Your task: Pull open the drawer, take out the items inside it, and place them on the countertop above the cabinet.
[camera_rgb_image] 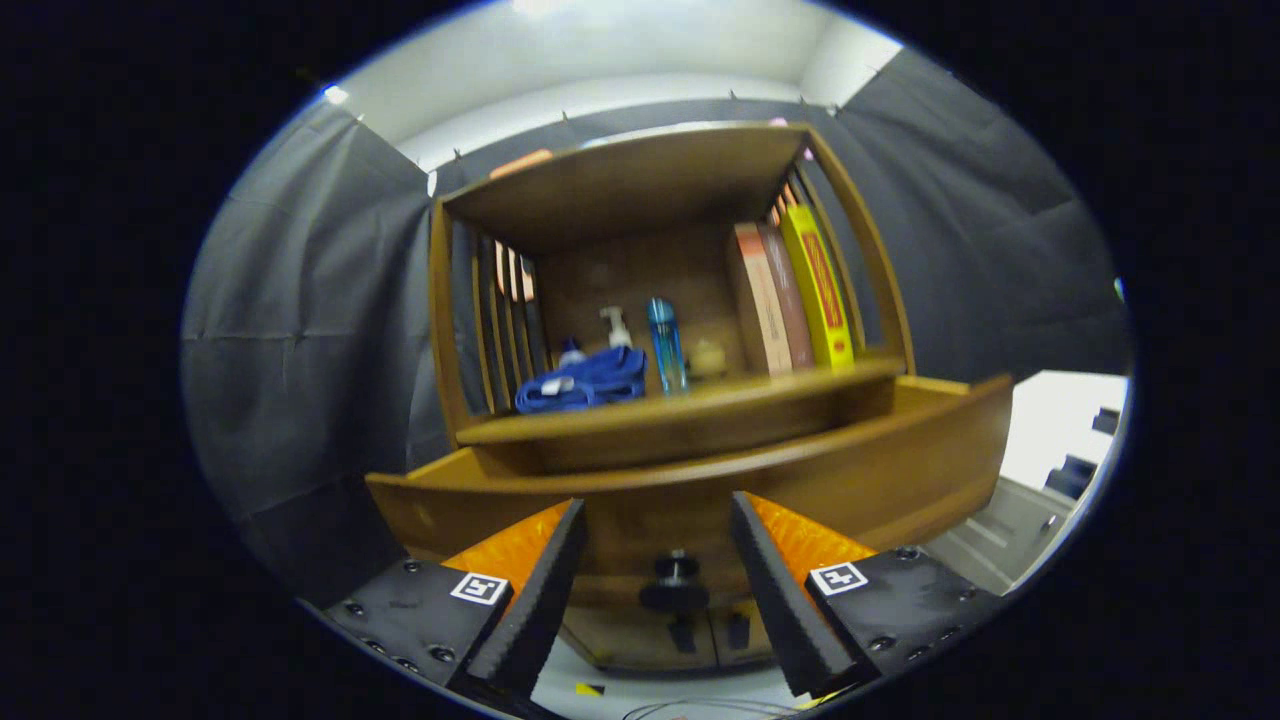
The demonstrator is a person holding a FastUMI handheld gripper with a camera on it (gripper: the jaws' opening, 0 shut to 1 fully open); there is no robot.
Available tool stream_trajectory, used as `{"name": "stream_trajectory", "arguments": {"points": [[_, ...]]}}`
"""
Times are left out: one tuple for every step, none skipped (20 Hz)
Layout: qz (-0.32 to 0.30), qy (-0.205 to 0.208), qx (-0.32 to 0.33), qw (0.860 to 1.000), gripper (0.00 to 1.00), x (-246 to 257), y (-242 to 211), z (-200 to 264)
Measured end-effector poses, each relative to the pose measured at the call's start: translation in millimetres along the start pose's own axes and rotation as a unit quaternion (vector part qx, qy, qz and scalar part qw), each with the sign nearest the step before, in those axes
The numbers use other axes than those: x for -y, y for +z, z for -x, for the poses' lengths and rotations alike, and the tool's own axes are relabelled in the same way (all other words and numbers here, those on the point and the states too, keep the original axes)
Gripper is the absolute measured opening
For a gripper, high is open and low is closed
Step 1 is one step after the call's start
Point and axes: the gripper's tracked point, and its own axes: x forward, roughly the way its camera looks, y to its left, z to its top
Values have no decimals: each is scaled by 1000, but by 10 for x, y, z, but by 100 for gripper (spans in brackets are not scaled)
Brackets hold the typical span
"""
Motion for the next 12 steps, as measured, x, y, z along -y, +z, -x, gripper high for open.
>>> {"name": "stream_trajectory", "arguments": {"points": [[3,-8,8,1000,95,23,211,-50],[3,-19,12,1000,96,61,386,-113],[1,-33,6,999,96,115,510,-223],[1,-47,-11,999,96,186,557,-345],[-1,-59,-41,997,97,242,514,-478],[-6,-61,-79,995,97,255,400,-592],[-12,-41,-121,992,97,181,270,-716],[-16,-15,-166,986,98,73,104,-817],[-22,-5,-199,980,98,42,-50,-920],[-24,-5,-226,974,98,70,-194,-1032],[-17,-4,-250,968,98,82,-339,-1124],[3,-5,-269,963,98,110,-448,-1199]]}}
